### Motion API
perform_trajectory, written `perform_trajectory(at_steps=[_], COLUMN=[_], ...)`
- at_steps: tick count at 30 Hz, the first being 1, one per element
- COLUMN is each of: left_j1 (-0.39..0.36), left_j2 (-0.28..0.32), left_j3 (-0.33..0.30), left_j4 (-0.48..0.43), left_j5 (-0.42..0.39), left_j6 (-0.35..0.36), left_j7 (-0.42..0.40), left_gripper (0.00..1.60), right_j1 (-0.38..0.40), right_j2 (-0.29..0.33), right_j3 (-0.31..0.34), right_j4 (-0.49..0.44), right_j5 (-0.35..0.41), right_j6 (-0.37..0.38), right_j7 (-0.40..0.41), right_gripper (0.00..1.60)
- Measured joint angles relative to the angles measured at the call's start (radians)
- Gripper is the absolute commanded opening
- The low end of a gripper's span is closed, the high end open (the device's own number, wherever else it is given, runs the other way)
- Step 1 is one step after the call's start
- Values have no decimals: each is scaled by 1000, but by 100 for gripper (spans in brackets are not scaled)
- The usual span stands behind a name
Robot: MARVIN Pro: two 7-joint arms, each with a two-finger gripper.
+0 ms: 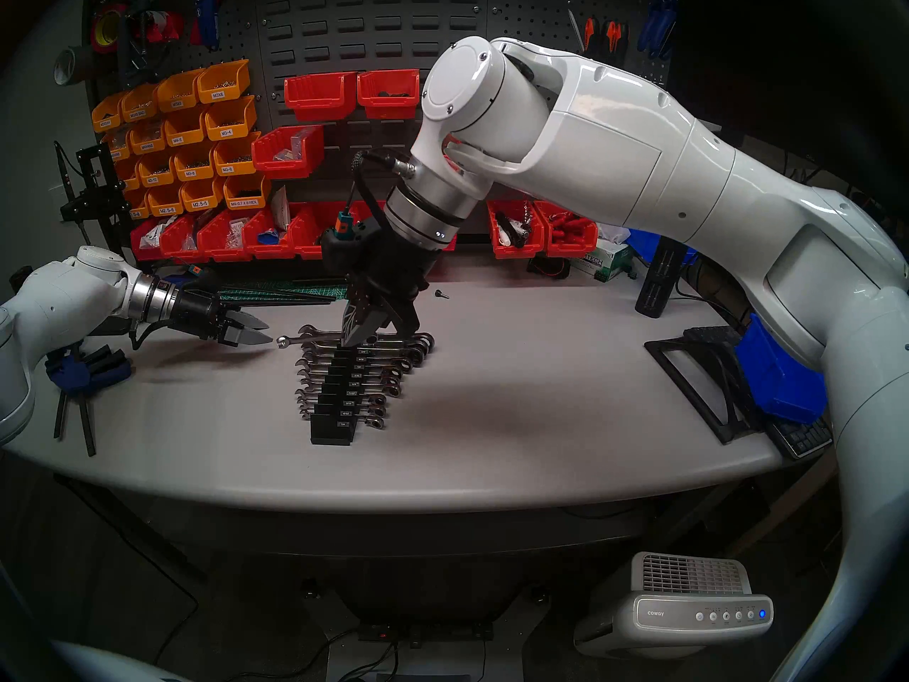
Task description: Put the wrenches on the table into the correct slot in the case
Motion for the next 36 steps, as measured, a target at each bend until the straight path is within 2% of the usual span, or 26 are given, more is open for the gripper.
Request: perform_trajectory(at_steps=[8,17,36], left_j1=[0,0,0], left_j2=[0,0,0], left_j3=[0,0,0], left_j4=[0,0,0], left_j5=[0,0,0], left_j6=[0,0,0], left_j7=[0,0,0], left_gripper=[160,160,160], right_j1=[-5,-6,-45], right_j2=[12,22,20], right_j3=[-21,-37,-69], right_j4=[-37,-59,-14], right_j5=[2,9,127], right_j6=[27,58,194], right_j7=[10,-13,-151], right_gripper=[0,0,0])
